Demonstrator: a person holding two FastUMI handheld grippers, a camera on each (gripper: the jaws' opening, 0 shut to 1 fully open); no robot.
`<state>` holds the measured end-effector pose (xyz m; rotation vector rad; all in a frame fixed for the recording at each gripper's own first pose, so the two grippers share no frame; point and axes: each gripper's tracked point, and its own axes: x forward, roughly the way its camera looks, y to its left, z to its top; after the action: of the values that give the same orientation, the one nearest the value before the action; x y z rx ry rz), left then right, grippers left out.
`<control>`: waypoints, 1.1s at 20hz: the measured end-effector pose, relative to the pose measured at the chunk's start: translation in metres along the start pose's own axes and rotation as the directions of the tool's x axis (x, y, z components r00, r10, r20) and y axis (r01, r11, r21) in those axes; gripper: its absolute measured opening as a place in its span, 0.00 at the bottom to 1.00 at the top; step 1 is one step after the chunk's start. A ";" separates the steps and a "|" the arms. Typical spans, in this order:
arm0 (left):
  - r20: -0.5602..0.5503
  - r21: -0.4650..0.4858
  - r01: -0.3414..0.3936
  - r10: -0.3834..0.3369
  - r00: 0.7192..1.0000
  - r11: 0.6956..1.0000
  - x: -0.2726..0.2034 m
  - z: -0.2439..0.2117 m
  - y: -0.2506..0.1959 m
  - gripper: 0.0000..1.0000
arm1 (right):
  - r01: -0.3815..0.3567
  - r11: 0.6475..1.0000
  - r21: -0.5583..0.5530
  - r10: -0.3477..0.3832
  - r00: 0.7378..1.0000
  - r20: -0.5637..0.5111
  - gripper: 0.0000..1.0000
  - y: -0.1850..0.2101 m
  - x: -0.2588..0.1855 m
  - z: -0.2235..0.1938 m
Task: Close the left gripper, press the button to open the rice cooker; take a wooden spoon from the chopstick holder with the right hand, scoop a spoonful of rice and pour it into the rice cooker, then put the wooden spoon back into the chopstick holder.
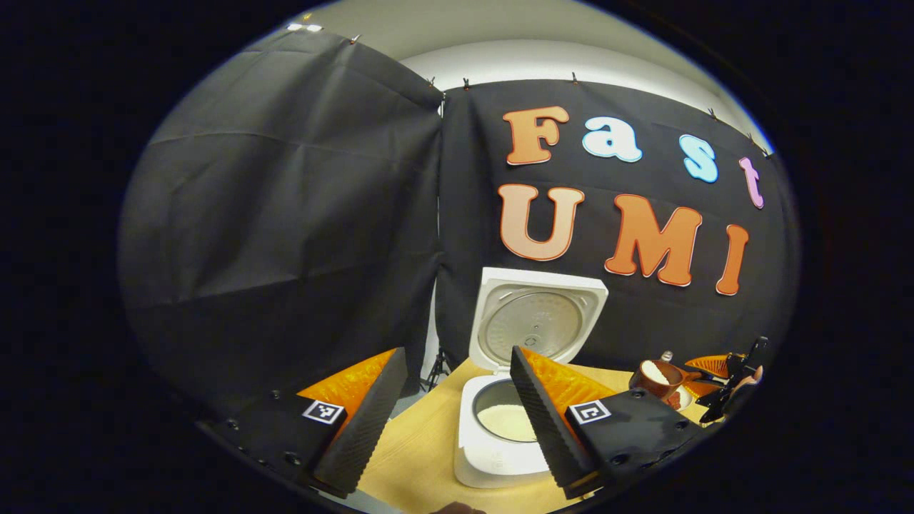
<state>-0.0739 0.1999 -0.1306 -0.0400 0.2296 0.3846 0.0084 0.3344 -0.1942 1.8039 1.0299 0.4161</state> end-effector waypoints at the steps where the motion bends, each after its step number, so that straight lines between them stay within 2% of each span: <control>1: 0.000 0.001 -0.015 0.015 1.000 1.000 0.001 0.000 0.008 1.00 | 0.015 1.000 -0.018 -0.015 1.000 0.001 0.11 -0.001 0.011 -0.004; 6: -0.007 -0.007 -0.082 0.082 0.997 0.997 -0.001 -0.007 0.052 0.99 | 0.071 0.987 -0.145 -0.070 0.997 0.006 0.11 0.006 0.059 -0.023; 9: -0.026 -0.022 -0.117 0.116 0.993 0.993 -0.003 -0.015 0.076 0.99 | 0.115 0.940 -0.320 -0.108 0.993 0.040 0.11 0.012 0.079 -0.031; 13: -0.055 -0.051 -0.163 0.160 0.986 0.985 -0.003 -0.027 0.105 0.99 | 0.163 0.820 -0.548 -0.139 0.987 0.085 0.11 0.019 0.106 -0.037; 15: -0.073 -0.060 -0.182 0.177 0.981 0.981 -0.003 -0.032 0.116 0.99 | 0.195 0.742 -0.642 -0.152 0.981 0.122 0.11 0.020 0.114 -0.035; 18: -0.081 -0.051 -0.201 0.197 0.977 0.978 -0.003 -0.035 0.129 0.99 | 0.231 0.606 -0.761 -0.156 0.973 0.171 0.11 0.023 0.120 -0.037; 20: -0.077 -0.038 -0.213 0.209 0.975 0.976 -0.002 -0.034 0.135 1.00 | 0.248 0.543 -0.802 -0.152 0.969 0.196 0.11 0.024 0.122 -0.036; 22: -0.088 -0.037 -0.212 0.208 0.974 0.977 0.001 -0.036 0.134 0.99 | 0.252 0.508 -0.824 -0.150 0.968 0.203 0.11 0.023 0.124 -0.040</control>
<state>-0.1309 0.3214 -0.1653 -0.0781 0.3092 0.6000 0.0643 0.4527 -0.1756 0.7807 0.7340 0.5467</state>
